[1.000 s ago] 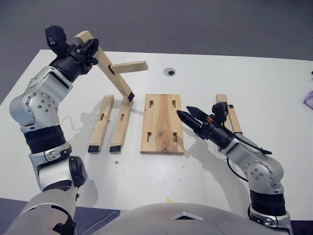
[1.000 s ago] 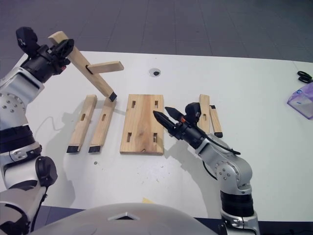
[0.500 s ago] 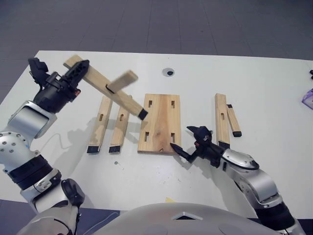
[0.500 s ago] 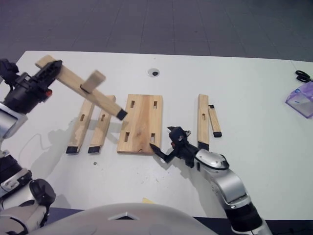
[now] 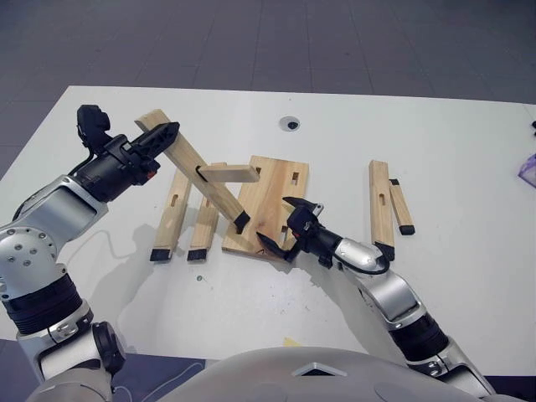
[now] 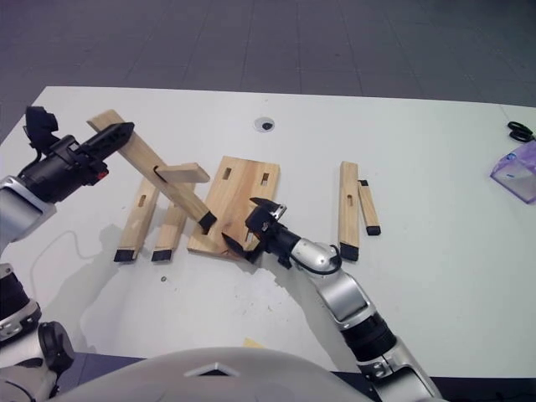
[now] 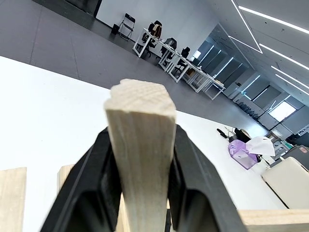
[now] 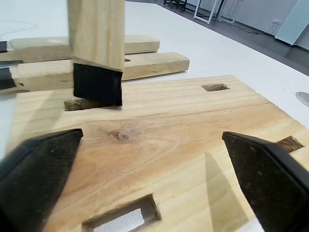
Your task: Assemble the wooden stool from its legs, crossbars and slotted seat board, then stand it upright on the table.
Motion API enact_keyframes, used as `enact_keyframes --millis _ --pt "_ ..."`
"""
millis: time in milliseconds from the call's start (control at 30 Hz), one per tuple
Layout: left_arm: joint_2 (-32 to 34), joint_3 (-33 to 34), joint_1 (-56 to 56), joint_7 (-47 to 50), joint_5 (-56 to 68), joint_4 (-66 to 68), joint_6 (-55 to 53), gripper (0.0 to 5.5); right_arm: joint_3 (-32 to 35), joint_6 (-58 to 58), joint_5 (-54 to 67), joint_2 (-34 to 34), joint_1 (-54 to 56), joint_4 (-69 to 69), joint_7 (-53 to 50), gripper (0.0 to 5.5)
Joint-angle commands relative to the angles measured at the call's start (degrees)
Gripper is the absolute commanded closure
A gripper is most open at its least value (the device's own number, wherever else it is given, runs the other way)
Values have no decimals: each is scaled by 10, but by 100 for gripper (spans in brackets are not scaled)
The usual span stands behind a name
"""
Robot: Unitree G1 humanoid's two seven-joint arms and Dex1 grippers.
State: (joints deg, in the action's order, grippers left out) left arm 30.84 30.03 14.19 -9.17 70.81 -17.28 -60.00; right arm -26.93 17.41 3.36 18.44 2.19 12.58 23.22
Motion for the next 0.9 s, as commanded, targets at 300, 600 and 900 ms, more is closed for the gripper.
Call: enact_keyframes --millis 300,600,900 --pt "38 -32 -64 -10 -6 -58 8 446 15 20 -74 -12 -8 -66 -54 10" --pt "35 -56 -85 50 66 -104 22 446 28 35 -77 -23 -27 -74 -73 10" --pt "29 -172 -24 -3 -81 -58 106 446 112 63 -39 -62 119 -328 -100 10"
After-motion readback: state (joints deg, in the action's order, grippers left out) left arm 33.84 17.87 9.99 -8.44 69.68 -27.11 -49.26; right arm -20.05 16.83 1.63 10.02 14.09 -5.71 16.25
